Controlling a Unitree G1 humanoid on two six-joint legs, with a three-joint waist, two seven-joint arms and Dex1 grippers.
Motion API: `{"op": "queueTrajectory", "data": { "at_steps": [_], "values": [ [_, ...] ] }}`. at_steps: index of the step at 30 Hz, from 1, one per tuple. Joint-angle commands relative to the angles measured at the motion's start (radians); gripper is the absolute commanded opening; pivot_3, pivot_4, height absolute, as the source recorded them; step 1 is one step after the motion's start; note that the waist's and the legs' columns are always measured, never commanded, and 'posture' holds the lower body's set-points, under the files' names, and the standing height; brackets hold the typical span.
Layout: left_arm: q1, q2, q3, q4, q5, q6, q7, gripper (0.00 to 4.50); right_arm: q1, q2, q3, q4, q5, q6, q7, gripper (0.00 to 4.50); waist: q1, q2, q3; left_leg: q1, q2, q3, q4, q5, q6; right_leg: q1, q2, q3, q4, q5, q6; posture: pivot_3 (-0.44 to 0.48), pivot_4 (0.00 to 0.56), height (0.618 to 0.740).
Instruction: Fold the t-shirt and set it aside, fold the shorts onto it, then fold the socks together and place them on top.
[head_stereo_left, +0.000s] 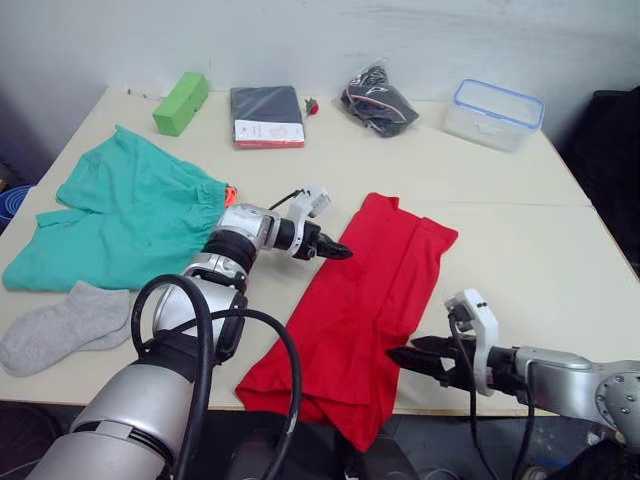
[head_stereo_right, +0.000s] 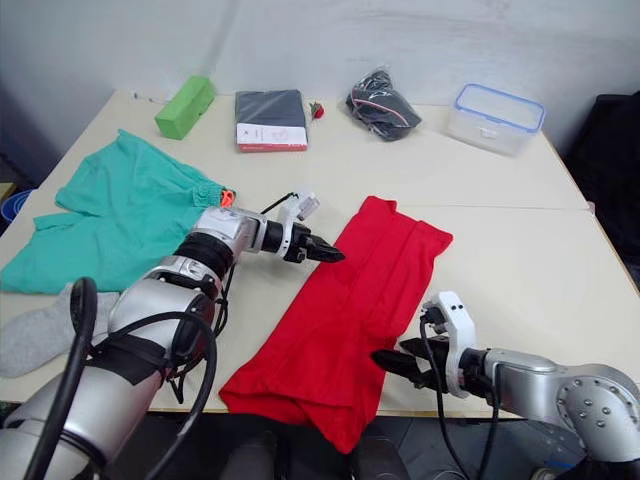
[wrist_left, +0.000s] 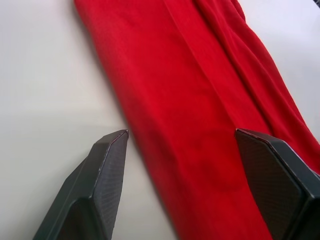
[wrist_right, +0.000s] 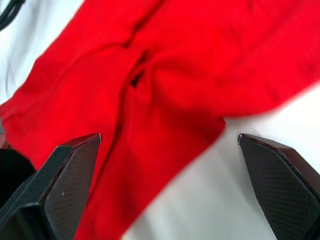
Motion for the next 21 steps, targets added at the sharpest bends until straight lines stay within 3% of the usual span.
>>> {"op": "queueTrajectory", "data": {
  "at_steps": [1,4,6,10,17,21],
  "values": [
    [0.027,-0.012,-0.01,0.037,0.026,-0.006,0.065,3.0,-0.01,0.055,0.082,0.066,-0.098,0.03,0.002,4.5,-0.003,-0.001,-0.002,0.001,0.0,0.0,-0.001,0.0,0.0,0.0,0.0,0.0,0.0,0.0,0.0,0.0,0.15,0.74],
    [0.03,-0.012,-0.01,0.037,0.023,-0.008,0.061,2.01,-0.008,0.083,0.078,0.093,-0.152,0.034,0.017,4.32,-0.003,-0.002,-0.004,0.002,0.0,0.0,-0.001,0.0,-0.001,0.001,0.0,0.0,0.0,0.0,0.0,0.0,0.15,0.74],
    [0.033,-0.011,-0.01,0.037,0.022,-0.008,0.057,1.36,0.002,0.093,0.066,0.096,-0.155,0.041,0.029,3.84,-0.003,-0.003,-0.004,0.002,0.0,0.0,-0.002,0.0,-0.001,0.001,0.0,0.0,0.0,0.0,0.0,0.0,0.15,0.74],
    [0.042,-0.007,-0.007,0.034,0.017,-0.007,0.052,0.11,0.02,0.092,0.048,0.072,-0.153,0.057,0.063,2.41,0.001,-0.003,-0.004,0.002,0.0,0.0,-0.003,0.0,-0.001,0.0,0.0,0.0,0.0,0.0,0.0,0.0,0.15,0.74],
    [0.062,-0.005,0.015,0.025,0.001,0.008,0.044,0.0,0.018,0.076,0.029,0.059,-0.198,0.074,0.127,0.03,0.002,-0.003,-0.005,0.001,0.0,0.0,-0.006,0.0,-0.002,-0.001,0.0,0.0,-0.003,0.0,0.0,0.0,0.15,0.74],
    [0.069,-0.004,0.017,0.018,0.003,0.009,0.042,0.0,0.012,0.078,0.017,0.07,-0.226,0.087,0.16,0.03,0.002,-0.002,-0.005,0.0,0.0,0.0,-0.006,0.0,-0.002,-0.001,0.0,0.0,-0.004,0.0,0.0,0.0,0.15,0.74]
  ]
}}
